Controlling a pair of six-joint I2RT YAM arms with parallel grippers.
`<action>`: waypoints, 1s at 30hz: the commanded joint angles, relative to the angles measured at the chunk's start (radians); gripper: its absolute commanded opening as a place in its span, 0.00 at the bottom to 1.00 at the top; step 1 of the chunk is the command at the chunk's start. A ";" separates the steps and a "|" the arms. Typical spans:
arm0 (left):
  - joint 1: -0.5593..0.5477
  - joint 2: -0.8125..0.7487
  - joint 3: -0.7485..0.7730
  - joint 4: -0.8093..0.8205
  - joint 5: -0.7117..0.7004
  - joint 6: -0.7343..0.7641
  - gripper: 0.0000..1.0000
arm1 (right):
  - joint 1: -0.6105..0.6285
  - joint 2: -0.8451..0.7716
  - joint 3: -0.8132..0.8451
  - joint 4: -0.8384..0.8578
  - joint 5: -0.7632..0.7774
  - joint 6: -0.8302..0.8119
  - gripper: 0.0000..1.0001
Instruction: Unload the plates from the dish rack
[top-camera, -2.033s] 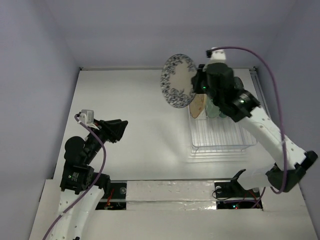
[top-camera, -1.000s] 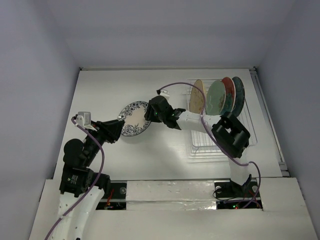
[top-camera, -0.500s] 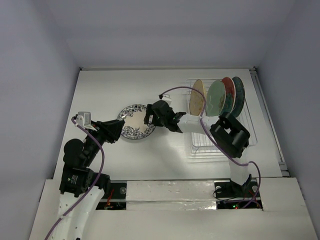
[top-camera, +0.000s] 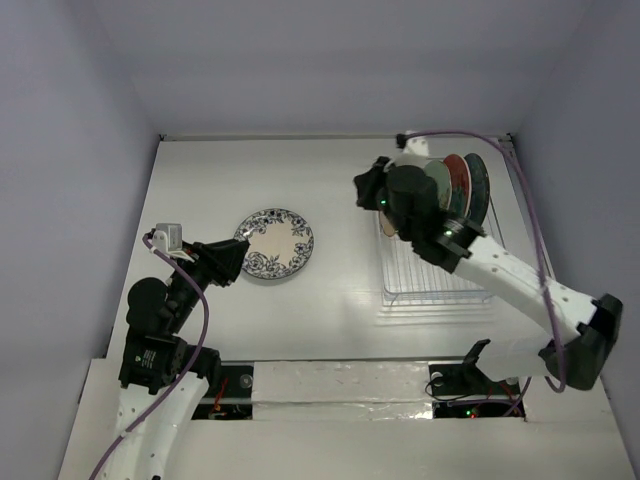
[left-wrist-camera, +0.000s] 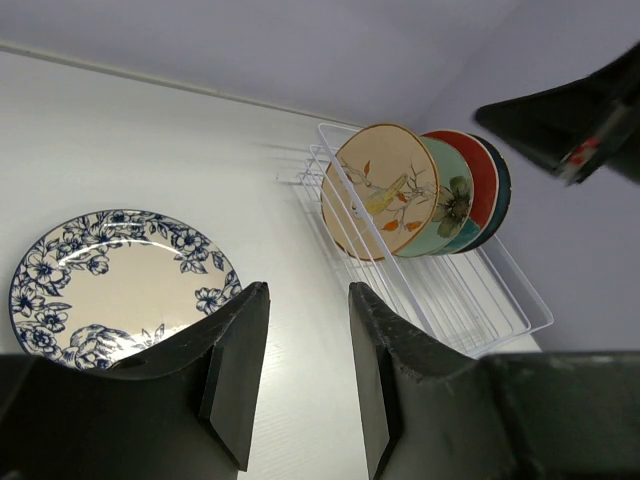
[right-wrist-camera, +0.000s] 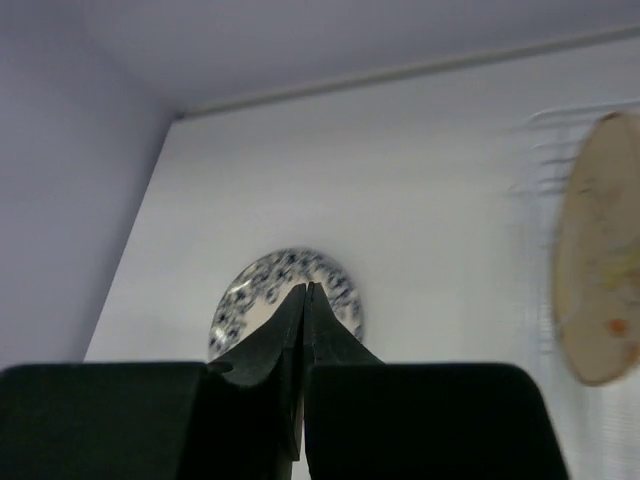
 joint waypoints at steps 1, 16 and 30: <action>0.006 0.006 0.013 0.049 0.021 0.006 0.35 | -0.082 -0.064 -0.023 -0.200 0.192 -0.089 0.00; 0.006 0.023 0.011 0.052 0.023 0.006 0.35 | -0.260 0.121 -0.010 -0.295 0.243 -0.184 0.68; 0.006 0.011 0.008 0.058 0.032 0.005 0.35 | -0.270 0.269 0.210 -0.377 0.366 -0.267 0.01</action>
